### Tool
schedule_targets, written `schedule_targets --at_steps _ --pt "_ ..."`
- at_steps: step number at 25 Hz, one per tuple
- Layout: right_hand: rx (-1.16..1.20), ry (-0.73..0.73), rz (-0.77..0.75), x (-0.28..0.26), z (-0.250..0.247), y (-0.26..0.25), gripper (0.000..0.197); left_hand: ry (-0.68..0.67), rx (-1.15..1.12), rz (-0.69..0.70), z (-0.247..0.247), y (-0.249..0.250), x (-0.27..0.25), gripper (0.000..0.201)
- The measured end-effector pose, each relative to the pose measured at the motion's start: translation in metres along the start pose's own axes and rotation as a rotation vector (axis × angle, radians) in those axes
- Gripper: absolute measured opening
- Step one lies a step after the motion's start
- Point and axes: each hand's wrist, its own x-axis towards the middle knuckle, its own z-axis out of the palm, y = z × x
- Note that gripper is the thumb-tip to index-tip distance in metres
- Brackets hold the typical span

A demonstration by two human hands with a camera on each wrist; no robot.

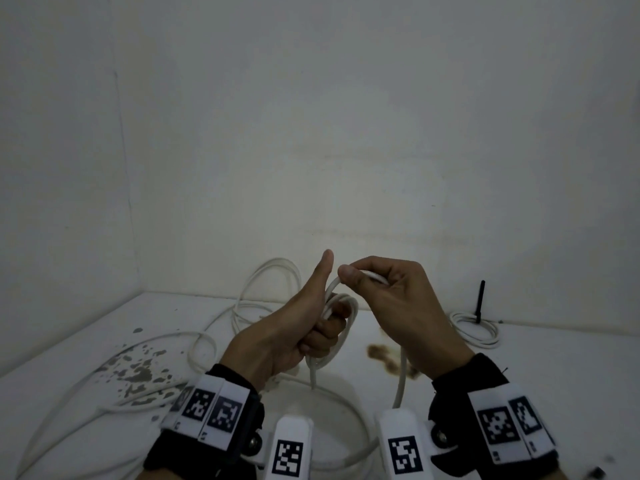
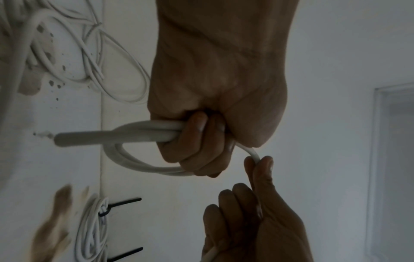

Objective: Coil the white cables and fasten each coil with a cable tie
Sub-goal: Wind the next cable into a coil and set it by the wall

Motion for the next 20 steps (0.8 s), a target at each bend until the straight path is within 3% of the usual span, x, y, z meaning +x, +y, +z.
schedule_targets --at_steps 16,20 --pt "-0.001 0.081 0.024 0.001 -0.005 0.009 0.014 0.027 -0.001 0.018 0.000 0.003 -0.004 0.056" --pt "-0.097 -0.021 0.140 0.001 -0.016 0.009 0.025 0.042 -0.098 0.043 -0.006 -0.001 -0.003 0.055"
